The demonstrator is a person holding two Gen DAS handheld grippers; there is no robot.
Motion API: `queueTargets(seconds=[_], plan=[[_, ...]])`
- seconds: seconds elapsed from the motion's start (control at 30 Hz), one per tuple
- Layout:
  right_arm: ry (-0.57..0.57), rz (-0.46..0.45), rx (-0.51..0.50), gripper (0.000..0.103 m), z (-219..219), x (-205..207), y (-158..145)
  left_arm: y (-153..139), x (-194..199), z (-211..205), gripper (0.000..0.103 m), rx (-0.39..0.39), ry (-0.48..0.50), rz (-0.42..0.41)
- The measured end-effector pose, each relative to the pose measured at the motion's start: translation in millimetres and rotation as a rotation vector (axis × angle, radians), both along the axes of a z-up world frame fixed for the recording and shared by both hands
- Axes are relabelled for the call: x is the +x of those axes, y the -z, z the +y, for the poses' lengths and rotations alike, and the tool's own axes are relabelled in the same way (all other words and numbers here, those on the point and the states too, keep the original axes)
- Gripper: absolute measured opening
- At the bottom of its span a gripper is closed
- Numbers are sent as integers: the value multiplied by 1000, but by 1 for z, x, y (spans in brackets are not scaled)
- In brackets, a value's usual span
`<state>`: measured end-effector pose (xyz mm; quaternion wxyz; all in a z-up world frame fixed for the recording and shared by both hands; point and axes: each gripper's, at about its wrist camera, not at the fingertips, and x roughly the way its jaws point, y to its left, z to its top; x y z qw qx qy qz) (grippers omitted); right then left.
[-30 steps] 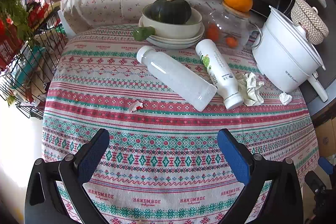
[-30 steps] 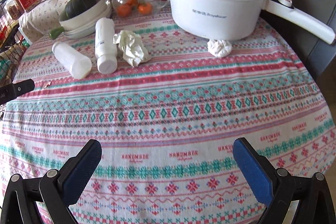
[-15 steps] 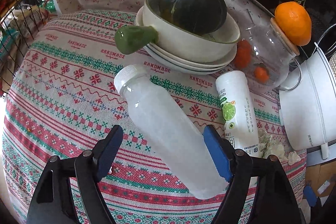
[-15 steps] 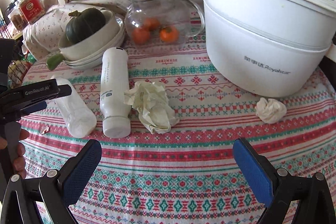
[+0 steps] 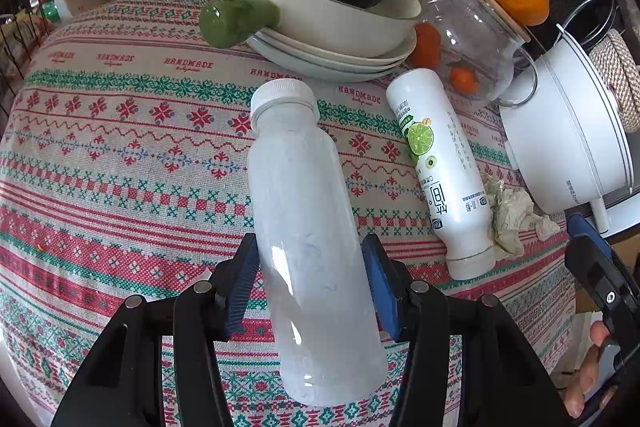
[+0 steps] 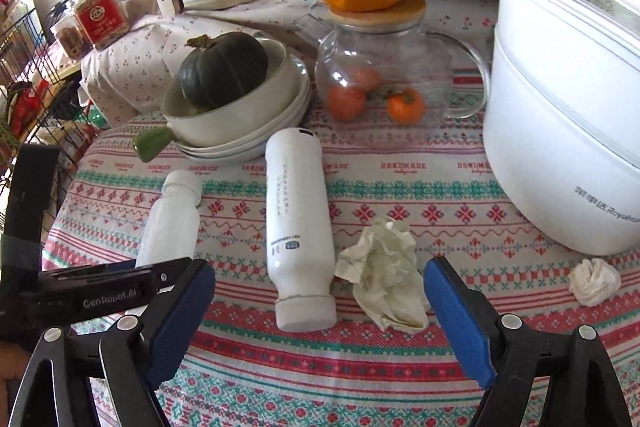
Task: Collect trash
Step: 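Grasp the clear white bottle with the left tool while the right tool grasps the white yogurt bottle, then carry both bottles over the white bin while the right tool releases its bottle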
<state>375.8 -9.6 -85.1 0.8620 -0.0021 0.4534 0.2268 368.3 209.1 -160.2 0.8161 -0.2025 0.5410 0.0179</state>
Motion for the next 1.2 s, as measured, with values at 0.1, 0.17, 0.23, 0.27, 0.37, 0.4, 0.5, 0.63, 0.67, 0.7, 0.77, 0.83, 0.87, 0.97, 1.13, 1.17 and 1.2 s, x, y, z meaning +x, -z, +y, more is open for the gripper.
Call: queueTargets(seconds=[0.1,0.17,0.23,0.27,0.37,0.4,0.5,0.63,0.67,0.7,0.77,0.83,0.87,0.97,1.13,1.17,1.2], plan=[[-18,6,5,82,22,8,6,-5,-16,8,54,4,19,-37],[-31,17,-2,80,36,13,13,-7,-26,13,54,16,25,-57],[-36,25,-19,77,48,18,22,-9,-36,16,54,48,34,-73],[-35,28,-36,77,54,21,27,-10,-38,18,54,66,41,-78],[-11,30,-109,74,64,30,43,-9,-44,21,54,87,57,-78],[-8,26,-131,73,67,32,47,-7,-46,22,53,88,59,-75],[4,32,-184,69,72,38,61,-2,-51,27,53,92,59,-65],[25,59,-233,55,74,44,73,1,-52,32,53,102,49,-56],[21,66,-237,54,73,44,74,1,-52,32,53,104,47,-55],[22,68,-237,53,73,43,74,0,-52,32,53,104,45,-54],[33,70,-216,52,68,39,68,-4,-53,30,53,103,46,-55],[34,68,-176,52,60,32,57,-13,-59,28,52,107,45,-65],[29,68,-158,52,56,28,50,-19,-60,25,52,112,45,-72],[14,53,-123,52,45,11,24,-37,-74,16,52,132,57,-92],[-3,11,-108,52,20,-25,-15,-69,-103,-4,52,133,76,-130],[-3,6,-103,52,14,-35,-21,-75,-110,-11,52,130,82,-139],[-4,1,-97,52,10,-45,-26,-82,-117,-16,52,128,88,-148]])
